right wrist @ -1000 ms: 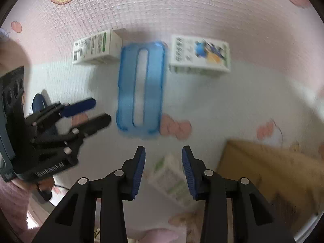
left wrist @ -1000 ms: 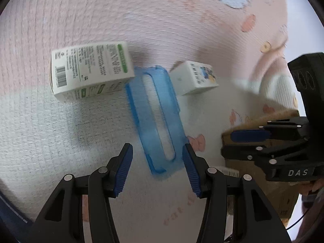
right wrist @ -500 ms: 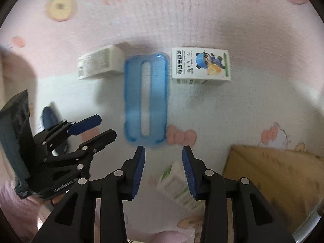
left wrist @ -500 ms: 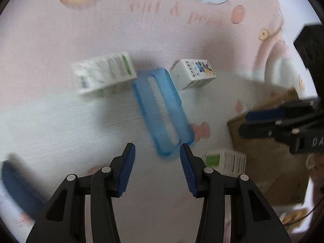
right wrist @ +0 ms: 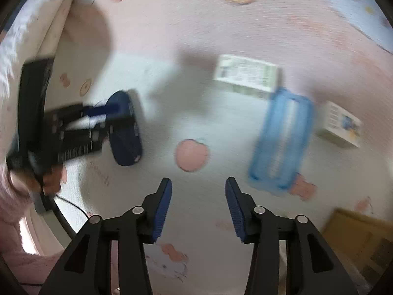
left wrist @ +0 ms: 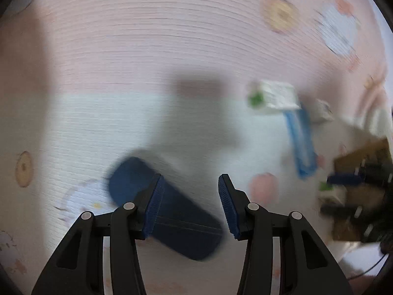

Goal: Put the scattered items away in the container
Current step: 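Move the left gripper back over the sheet to the denim pouch, then bring the right gripper to the denim pouch beside the left gripper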

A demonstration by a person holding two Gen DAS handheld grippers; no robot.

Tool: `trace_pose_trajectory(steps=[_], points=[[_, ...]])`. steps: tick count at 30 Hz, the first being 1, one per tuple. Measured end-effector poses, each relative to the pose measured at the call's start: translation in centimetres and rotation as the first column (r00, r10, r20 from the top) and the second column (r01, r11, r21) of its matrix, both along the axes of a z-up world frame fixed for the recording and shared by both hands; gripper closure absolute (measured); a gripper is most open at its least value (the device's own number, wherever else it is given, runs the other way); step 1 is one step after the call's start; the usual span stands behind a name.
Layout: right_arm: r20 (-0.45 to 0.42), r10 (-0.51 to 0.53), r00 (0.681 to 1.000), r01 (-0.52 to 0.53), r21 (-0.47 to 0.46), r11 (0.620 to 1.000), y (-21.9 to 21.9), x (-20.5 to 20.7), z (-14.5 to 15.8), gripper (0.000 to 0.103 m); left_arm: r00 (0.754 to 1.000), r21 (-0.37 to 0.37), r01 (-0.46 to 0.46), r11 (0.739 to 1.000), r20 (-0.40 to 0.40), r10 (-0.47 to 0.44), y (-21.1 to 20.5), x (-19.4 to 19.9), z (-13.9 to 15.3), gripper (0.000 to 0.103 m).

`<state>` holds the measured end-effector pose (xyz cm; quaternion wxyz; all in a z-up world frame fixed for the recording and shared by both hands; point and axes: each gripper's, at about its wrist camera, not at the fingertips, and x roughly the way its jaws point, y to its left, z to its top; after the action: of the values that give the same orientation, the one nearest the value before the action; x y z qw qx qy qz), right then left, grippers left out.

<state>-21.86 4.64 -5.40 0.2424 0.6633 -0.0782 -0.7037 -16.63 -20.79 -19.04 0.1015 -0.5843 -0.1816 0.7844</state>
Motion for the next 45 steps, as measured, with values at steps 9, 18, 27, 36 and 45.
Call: trace_pose_trajectory(steps=[9, 18, 27, 36, 45], points=[[0.073, 0.150, 0.986, -0.155, 0.077, 0.985, -8.0, 2.5, -7.7, 0.054, 1.000, 0.074, -0.009, 0.997, -0.007, 0.010, -5.7, -2.8, -4.7, 0.053], [0.005, 0.282, 0.959, -0.282, 0.070, 0.957, -11.6, 5.0, -7.7, 0.054, 0.996, 0.162, 0.093, 0.982, -0.030, -0.089, -5.3, -1.6, -5.9, 0.053], [-0.132, 0.331, 0.934, -0.327, 0.053, 0.944, -13.0, 5.4, -6.4, 0.055, 0.997, 0.184, 0.073, 0.980, -0.002, -0.074, -6.2, 0.5, -5.8, 0.053], [-0.097, 0.396, 0.913, -0.389, 0.090, 0.917, -12.0, 6.0, -6.9, 0.063, 0.991, 0.247, 0.034, 0.969, 0.114, -0.064, -5.8, 2.8, -6.2, 0.053], [-0.049, 0.263, 0.964, -0.256, 0.116, 0.960, -4.8, 4.7, -6.2, 0.068, 0.977, 0.295, 0.125, 0.947, 0.132, -0.170, 0.5, 5.1, -5.2, 0.053]])
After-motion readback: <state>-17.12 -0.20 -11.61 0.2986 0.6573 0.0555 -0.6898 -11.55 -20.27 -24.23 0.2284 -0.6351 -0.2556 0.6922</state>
